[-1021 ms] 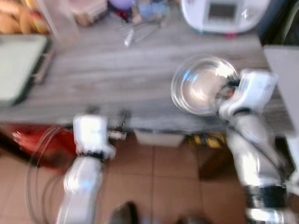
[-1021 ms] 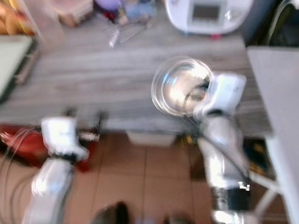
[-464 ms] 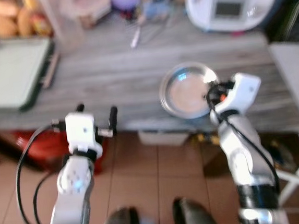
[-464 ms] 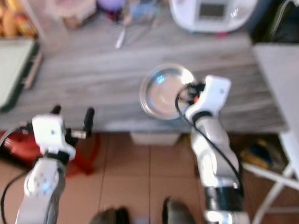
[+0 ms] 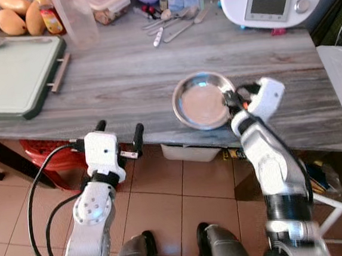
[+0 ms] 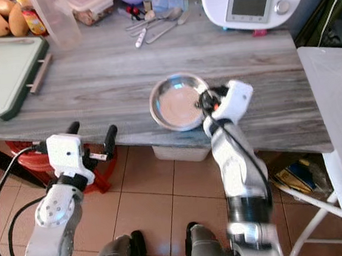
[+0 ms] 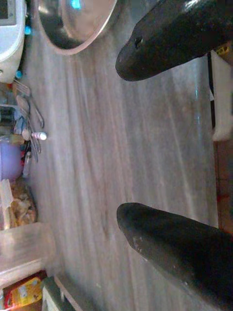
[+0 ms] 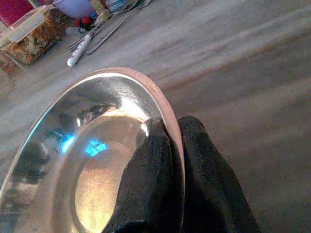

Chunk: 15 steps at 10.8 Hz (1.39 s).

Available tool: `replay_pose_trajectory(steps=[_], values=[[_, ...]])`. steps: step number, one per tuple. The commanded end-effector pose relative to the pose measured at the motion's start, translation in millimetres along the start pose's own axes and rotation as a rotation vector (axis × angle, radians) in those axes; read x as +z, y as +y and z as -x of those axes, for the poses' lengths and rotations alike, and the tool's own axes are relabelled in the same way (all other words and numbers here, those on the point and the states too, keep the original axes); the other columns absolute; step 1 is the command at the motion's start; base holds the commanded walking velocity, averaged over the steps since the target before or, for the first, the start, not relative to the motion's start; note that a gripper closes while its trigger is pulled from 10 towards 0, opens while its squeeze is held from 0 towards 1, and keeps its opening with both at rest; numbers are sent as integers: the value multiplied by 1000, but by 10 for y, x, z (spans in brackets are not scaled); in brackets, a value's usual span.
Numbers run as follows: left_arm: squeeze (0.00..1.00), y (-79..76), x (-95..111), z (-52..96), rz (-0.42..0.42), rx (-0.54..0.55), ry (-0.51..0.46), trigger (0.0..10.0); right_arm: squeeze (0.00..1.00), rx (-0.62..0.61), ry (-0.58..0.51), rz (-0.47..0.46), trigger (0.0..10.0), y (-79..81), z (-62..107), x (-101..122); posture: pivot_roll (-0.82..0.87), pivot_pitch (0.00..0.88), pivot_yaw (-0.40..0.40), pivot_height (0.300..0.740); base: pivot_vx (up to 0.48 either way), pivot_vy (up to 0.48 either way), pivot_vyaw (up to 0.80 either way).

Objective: Setting the table

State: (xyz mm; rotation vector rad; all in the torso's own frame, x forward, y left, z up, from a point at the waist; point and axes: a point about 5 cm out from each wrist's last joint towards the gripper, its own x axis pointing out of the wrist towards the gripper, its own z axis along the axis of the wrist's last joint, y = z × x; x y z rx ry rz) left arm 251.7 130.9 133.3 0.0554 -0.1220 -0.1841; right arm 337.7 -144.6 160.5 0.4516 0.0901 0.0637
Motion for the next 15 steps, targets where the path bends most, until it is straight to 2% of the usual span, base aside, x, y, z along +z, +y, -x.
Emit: replay_pose_trajectory(steps=[1,2,4,6,7,8,11,15], values=[[0,-1,-10,13,-9,-2,12,10000,0,-41,63,-22,10000,-72,-43,-71,-40,233,-8,740,0,0,0],[0,-3,-11,14,-10,-3,13,10000,0,-29,103,-19,10000,-53,-76,-98,-40,233,-8,740,0,0,0],[0,-1,-18,7,-15,-5,19,10000,0,47,211,-18,10000,91,-192,-182,-31,225,-6,740,0,0,0],[0,-1,-9,7,-10,-14,17,10000,0,69,259,-20,10000,151,-232,-223,-28,236,-10,740,0,0,0],[0,2,17,20,12,-37,6,10000,51,89,283,-21,10000,189,-243,-246,-28,236,-10,740,0,0,0],[0,3,22,39,14,-54,6,10000,1000,92,278,-19,10000,198,-261,-238,-26,229,-11,740,0,0,0],[0,19,-15,89,-1,-85,24,10000,1000,88,239,-23,10000,196,-310,-190,-31,232,-15,740,0,0,0],[0,27,-3,79,-7,-67,20,10000,1000,210,104,-32,10000,299,-233,-84,-32,227,-12,740,0,0,0]])
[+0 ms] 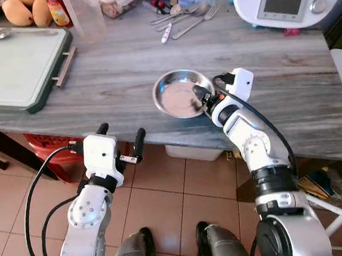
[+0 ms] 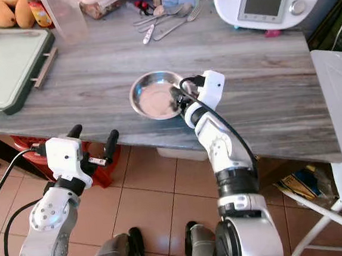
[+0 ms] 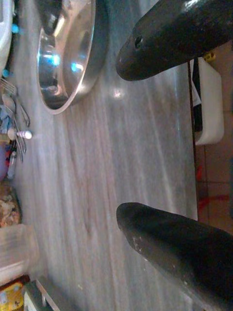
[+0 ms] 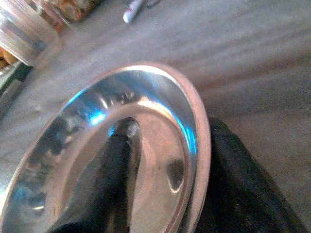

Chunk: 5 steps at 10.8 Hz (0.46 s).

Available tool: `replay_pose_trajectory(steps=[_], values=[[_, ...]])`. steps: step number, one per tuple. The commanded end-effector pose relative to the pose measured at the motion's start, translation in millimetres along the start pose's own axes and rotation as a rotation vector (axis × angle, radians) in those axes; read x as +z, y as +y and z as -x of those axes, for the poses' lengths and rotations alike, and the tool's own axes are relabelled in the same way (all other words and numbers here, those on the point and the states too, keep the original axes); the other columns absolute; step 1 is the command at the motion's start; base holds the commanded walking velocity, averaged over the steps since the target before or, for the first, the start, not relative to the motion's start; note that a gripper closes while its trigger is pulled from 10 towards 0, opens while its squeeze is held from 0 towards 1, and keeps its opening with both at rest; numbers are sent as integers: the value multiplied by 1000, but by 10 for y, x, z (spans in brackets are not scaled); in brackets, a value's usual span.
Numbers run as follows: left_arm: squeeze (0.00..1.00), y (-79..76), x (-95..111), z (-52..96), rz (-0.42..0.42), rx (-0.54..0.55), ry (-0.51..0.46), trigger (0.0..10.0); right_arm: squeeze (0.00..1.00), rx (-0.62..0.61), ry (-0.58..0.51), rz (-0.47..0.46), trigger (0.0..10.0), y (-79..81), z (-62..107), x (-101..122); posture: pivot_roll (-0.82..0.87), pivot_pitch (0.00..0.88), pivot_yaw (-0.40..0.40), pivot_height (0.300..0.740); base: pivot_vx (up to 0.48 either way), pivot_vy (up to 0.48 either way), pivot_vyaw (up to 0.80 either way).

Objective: Setting the table

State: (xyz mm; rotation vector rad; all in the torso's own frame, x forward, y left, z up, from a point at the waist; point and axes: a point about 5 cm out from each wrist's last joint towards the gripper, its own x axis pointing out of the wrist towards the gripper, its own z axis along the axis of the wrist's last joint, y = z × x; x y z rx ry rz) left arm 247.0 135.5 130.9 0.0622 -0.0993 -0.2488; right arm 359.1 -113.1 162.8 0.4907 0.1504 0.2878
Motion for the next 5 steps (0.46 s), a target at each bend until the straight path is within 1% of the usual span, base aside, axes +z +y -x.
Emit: replay_pose_trajectory(steps=[1,2,4,5], values=[[0,5,22,9,-13,6,-3,10000,1000,30,-30,17,10000,44,27,26,-32,227,-12,740,0,0,0],[0,7,24,16,-16,8,-4,10000,1000,37,-48,35,10000,43,64,20,-34,227,-12,740,0,0,0],[0,5,27,25,-17,15,-6,10000,1000,15,-88,70,10000,-15,146,50,-35,225,-14,740,0,0,0],[0,4,31,31,-17,22,-8,10000,1000,25,-150,141,10000,-28,225,132,-33,224,-16,740,0,0,0]])
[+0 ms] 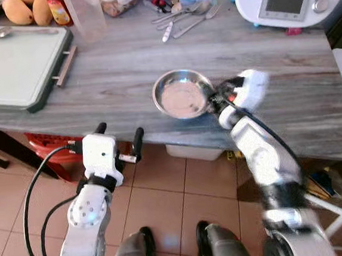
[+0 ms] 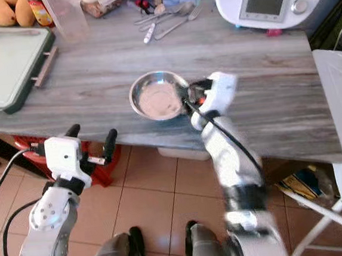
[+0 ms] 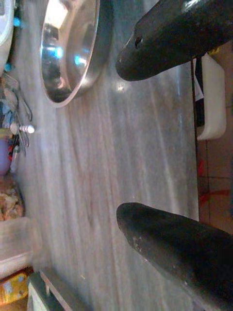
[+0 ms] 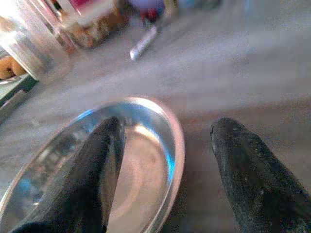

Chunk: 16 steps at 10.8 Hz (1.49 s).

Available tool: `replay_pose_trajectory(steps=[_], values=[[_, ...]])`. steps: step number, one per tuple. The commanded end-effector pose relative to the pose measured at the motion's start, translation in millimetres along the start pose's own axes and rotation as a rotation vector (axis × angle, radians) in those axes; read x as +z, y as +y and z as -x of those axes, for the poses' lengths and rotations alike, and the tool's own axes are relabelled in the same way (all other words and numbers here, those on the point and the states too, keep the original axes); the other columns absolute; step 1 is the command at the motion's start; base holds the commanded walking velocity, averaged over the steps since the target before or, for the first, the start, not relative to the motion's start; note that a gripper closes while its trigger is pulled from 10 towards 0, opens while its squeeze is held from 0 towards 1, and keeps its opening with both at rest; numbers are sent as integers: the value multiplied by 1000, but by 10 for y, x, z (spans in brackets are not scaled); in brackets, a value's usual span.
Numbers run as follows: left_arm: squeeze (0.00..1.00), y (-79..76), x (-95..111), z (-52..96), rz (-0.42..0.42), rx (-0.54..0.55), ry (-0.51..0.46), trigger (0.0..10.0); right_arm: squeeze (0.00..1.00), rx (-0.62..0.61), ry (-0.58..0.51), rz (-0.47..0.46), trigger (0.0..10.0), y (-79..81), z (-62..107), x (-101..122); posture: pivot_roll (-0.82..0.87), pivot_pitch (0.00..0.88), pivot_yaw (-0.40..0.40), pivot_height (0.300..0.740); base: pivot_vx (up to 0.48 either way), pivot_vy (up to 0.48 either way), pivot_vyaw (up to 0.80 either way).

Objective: Setting the table

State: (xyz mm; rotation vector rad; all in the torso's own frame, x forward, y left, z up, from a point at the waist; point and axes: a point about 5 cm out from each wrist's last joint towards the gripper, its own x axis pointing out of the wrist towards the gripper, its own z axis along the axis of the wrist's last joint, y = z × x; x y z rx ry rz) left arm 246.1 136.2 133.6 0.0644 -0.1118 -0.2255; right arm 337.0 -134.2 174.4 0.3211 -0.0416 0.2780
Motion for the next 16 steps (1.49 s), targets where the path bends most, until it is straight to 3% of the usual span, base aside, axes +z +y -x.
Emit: replay_pose_trajectory(steps=[1,3,6,7,12,16], values=[[0,-2,8,29,8,12,4,10000,1000,34,-65,113,10000,27,102,138,-34,225,-19,740,0,0,0],[0,20,-21,10,11,55,31,10000,1000,2,-128,244,10000,18,271,256,-41,220,-20,740,0,0,0],[0,17,-6,-14,14,66,29,10000,984,-67,-160,367,10000,18,464,213,-37,200,-16,740,0,0,0],[0,23,-9,-20,13,70,30,10000,0,-76,-163,407,10000,21,498,198,-37,189,-17,740,-277,0,0],[0,19,9,-56,16,82,21,10000,0,-194,-175,485,10000,-127,509,249,-40,193,-25,740,-319,0,0],[0,51,23,-79,7,88,13,10000,0,-238,-115,486,10000,-224,586,81,-36,190,-26,740,-329,0,0]])
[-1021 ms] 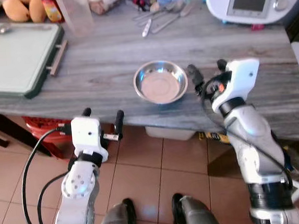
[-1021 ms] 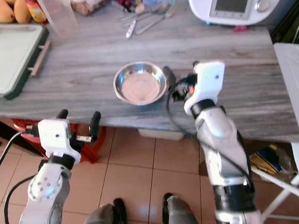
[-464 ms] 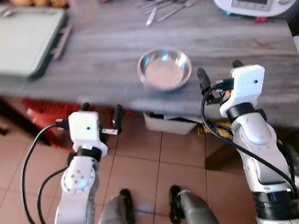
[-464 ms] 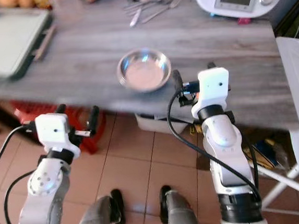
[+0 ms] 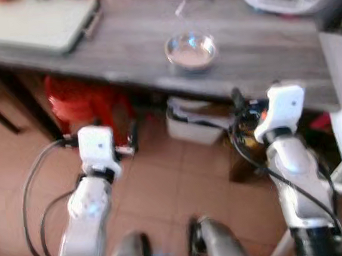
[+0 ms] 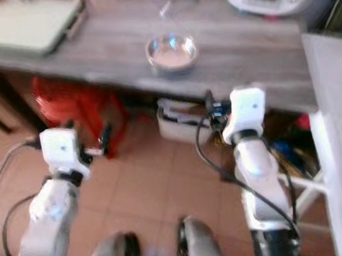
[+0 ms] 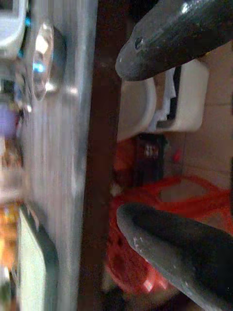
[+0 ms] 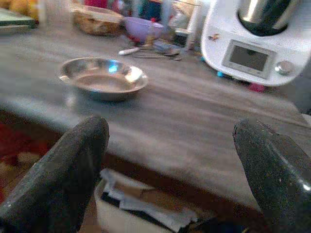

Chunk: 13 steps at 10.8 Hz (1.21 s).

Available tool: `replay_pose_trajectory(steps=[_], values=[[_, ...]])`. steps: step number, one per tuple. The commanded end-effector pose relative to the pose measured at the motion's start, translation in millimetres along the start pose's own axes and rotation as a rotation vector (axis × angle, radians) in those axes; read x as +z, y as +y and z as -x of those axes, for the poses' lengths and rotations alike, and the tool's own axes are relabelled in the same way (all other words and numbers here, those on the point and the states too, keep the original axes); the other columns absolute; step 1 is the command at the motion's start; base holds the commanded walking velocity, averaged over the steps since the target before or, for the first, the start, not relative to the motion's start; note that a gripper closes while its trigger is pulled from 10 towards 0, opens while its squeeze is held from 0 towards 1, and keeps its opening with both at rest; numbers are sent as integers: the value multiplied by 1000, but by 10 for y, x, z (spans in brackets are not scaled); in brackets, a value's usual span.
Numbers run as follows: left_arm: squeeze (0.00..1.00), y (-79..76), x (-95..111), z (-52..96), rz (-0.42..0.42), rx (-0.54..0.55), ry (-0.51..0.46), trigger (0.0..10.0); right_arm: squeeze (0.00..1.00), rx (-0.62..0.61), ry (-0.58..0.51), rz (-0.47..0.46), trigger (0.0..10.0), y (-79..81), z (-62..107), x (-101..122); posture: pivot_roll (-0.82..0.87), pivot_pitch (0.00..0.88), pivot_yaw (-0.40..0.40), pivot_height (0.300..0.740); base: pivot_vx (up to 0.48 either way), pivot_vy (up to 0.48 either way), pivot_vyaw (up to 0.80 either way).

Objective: Setting the table

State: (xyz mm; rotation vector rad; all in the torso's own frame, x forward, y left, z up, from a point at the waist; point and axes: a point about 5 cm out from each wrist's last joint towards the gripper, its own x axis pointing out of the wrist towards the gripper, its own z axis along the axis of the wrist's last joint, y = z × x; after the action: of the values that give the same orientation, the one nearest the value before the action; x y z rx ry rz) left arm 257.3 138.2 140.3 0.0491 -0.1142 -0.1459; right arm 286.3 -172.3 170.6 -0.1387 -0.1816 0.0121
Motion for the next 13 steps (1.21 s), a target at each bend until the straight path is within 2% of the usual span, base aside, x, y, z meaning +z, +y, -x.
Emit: replay_pose_trajectory(steps=[1,2,3,5,6,7,8,9,10,11,13], values=[[0,5,-39,35,-4,8,17,10000,0,-4,19,4,10000,-1,20,-56,-37,187,-27,740,-326,0,0],[0,4,-95,47,-2,13,27,10000,0,-29,55,35,10000,2,80,-173,-34,152,-23,740,-319,0,0],[0,8,-118,52,-3,21,29,10000,0,-82,86,40,10000,-36,141,-264,-30,129,-22,740,-319,0,0],[0,51,-203,74,-5,49,46,10000,0,-99,123,35,10000,-64,273,-370,-28,64,-18,740,-289,0,0],[0,40,-260,46,7,50,55,10000,0,-111,127,72,10000,-47,277,-418,-35,28,-17,740,0,0,0],[0,22,-297,1,6,45,56,10000,0,-104,132,32,10000,-9,233,-456,-38,4,-24,740,0,0,0],[0,23,-283,-48,5,48,42,10000,0,-123,95,39,10000,-1,187,-427,-37,0,-31,740,0,0,0],[0,34,-279,-73,7,47,27,10000,0,-80,103,-12,10000,38,161,-416,-35,0,-40,740,0,0,0],[0,36,-308,-58,12,39,26,10000,0,-28,78,6,10000,71,184,-406,-32,0,-42,740,0,0,0],[0,11,-341,-24,25,19,34,10000,0,-54,77,30,10000,43,209,-435,-31,0,-40,740,0,0,0],[0,-55,-343,11,44,-16,23,10000,0,-66,102,-18,10000,7,214,-473,-35,9,-30,740,0,0,0]])
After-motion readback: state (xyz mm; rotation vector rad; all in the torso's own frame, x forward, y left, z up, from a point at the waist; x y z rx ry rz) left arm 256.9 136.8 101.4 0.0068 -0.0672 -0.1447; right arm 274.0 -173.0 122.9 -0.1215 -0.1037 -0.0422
